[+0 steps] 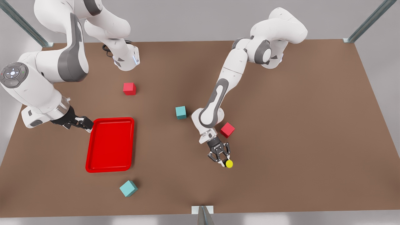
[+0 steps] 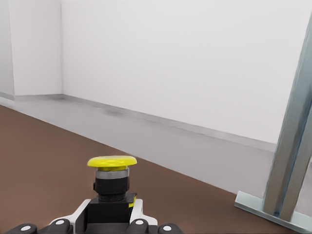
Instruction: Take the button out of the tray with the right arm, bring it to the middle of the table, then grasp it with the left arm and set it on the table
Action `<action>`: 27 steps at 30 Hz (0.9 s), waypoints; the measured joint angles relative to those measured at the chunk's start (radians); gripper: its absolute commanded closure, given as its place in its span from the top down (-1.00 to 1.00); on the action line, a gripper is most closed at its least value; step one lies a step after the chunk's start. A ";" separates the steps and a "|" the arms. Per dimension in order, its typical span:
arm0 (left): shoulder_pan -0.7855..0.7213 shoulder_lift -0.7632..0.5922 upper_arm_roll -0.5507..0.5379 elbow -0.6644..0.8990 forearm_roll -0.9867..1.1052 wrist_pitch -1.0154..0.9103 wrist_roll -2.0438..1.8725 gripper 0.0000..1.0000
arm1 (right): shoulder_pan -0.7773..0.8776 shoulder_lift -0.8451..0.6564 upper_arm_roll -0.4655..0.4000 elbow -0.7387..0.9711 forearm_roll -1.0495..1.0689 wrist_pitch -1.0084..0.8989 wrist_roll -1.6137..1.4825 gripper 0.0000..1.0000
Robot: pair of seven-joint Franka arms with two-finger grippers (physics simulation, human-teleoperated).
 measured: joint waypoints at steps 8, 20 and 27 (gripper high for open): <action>0.006 0.004 -0.010 -0.034 0.139 0.007 -0.134 -0.11 | 0.001 0.000 0.000 0.000 0.000 0.000 0.000 1.00; 0.007 0.012 -0.016 -0.046 0.231 0.018 -0.256 0.96 | 0.000 0.000 0.000 0.000 0.000 -0.001 0.000 1.00; -0.007 0.008 -0.017 -0.046 0.231 0.018 -0.303 1.00 | 0.001 0.000 0.000 0.000 0.000 -0.001 0.000 1.00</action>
